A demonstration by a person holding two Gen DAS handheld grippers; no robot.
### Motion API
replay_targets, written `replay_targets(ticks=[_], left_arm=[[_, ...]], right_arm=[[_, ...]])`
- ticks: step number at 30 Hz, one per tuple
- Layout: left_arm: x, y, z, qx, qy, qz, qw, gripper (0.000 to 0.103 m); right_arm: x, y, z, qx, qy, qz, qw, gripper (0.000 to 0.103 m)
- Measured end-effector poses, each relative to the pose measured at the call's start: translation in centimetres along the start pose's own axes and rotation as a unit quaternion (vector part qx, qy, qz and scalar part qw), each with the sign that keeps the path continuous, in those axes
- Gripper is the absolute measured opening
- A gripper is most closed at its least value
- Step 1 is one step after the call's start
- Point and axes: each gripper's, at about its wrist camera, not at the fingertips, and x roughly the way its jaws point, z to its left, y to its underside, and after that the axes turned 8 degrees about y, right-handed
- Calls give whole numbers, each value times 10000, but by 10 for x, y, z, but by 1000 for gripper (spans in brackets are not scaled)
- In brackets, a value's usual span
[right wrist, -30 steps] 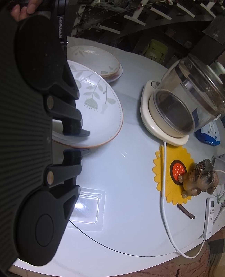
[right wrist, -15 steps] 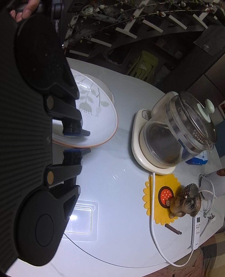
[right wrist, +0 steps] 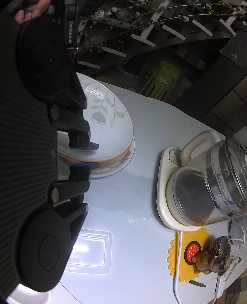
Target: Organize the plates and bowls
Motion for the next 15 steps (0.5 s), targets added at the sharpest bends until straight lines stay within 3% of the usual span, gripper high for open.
replay_targets(ticks=[8,15], left_arm=[[21,-22,31,-103,-79,300,9995,23],[40,-44,36,-43,-209,561,9982,23]], right_arm=[[39,1,11,27,196,186,9996,17],[60,-1,11,104,351,301,9989,17]])
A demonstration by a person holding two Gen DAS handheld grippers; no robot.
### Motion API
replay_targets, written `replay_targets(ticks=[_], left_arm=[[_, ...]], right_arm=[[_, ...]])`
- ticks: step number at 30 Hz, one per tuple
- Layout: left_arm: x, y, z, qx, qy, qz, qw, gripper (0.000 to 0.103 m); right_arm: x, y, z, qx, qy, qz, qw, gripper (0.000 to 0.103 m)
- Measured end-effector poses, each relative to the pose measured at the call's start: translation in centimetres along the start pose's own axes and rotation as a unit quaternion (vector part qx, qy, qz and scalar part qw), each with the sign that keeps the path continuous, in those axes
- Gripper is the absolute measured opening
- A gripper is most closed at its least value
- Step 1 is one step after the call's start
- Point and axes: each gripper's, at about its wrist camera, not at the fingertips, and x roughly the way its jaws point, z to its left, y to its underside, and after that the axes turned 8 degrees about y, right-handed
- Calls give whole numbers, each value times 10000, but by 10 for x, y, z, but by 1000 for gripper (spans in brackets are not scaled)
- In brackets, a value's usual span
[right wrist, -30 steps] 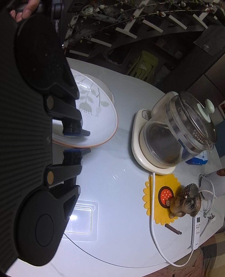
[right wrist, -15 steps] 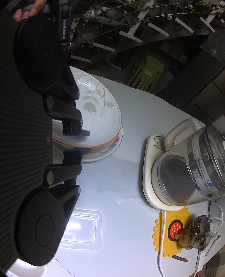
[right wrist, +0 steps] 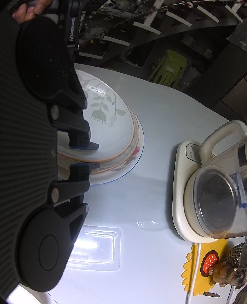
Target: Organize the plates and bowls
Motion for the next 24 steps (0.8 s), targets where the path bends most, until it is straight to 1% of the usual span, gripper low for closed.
replay_targets(ticks=[3,6,8,15,17,19,22,24], left_arm=[[6,-7,-1,64,-31,132,9999,23],[9,-12,-4,183,-77,236,9995,23],[12,-14,-5,198,-88,300,9993,23],[15,-19,-4,110,-76,443,9989,23],[16,-21,-3,60,-127,485,9987,24],[16,-23,-1,42,-209,493,9986,24],[14,-27,2,-98,-62,514,9986,24],[14,-28,1,-74,-82,546,9984,24]], right_arm=[[5,-1,0,16,80,3,10000,17],[10,-1,2,-124,246,-33,9996,17],[11,-3,2,-111,248,-75,9996,17],[17,-3,6,-243,471,-72,9986,17],[22,-2,6,-211,500,-23,9985,16],[22,-1,8,-233,568,-75,9981,16],[23,-1,8,-215,591,-111,9980,16],[23,-2,9,-229,628,-119,9977,16]])
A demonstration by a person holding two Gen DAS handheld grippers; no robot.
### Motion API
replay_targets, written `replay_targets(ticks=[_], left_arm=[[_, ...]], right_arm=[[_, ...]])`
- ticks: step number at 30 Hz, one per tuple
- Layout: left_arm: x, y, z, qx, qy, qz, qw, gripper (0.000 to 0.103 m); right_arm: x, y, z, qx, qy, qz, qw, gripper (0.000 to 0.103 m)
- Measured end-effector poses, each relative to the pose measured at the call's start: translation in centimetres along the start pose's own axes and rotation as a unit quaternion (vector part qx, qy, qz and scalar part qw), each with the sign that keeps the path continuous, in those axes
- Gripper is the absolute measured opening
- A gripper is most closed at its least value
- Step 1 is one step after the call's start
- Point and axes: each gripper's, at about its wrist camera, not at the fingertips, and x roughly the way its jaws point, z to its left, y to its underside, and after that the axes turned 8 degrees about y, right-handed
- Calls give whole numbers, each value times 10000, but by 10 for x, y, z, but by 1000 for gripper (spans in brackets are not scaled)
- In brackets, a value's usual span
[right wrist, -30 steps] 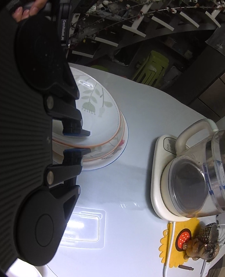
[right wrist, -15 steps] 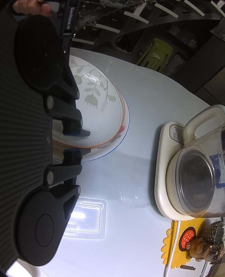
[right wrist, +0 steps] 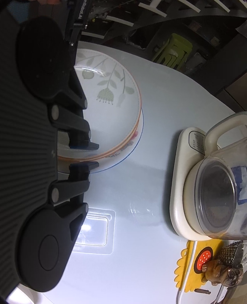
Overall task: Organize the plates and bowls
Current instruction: 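Lower the flower-pattern plate onto the plate stack with both grippers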
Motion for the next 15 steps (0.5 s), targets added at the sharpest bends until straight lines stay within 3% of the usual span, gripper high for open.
replay_targets(ticks=[8,15], left_arm=[[-5,11,-6,488,-355,3,9982,25],[-26,24,-14,882,-234,-290,9954,25]], right_arm=[[-19,2,2,145,130,-215,9996,16],[-52,12,12,296,220,-536,9979,16]])
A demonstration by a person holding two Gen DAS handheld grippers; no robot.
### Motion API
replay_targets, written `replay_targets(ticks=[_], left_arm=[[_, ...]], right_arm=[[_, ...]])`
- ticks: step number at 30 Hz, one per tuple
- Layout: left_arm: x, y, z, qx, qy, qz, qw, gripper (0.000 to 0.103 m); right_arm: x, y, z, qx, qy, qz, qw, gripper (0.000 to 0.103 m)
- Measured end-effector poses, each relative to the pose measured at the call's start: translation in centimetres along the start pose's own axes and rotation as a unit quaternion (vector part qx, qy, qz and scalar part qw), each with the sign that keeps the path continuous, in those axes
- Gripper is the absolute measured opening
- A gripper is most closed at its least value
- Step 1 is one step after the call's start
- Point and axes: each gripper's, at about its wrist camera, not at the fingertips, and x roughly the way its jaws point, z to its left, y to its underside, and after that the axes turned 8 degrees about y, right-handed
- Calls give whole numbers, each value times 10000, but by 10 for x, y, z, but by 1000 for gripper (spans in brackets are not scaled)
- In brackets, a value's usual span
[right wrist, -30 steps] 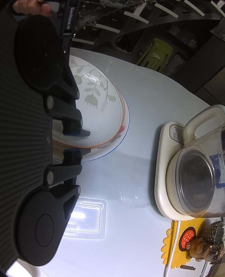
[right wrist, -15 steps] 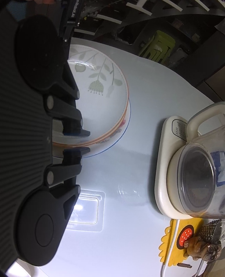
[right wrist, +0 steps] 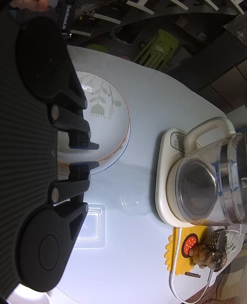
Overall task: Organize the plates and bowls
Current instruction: 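Lower the flower-pattern plate onto the plate stack with both grippers, then open both grippers and pull back from the plate stack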
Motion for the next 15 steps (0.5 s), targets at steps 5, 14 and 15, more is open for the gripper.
replay_targets(ticks=[5,14,15], left_arm=[[-26,12,-14,292,55,-303,9991,25],[-82,54,-44,871,-8,-1039,9908,25],[-89,62,-47,928,-2,-1125,9893,25]], right_arm=[[-32,10,9,117,-4,-245,9996,16],[-100,35,18,110,19,-766,9970,16],[-108,39,20,54,37,-854,9963,16]])
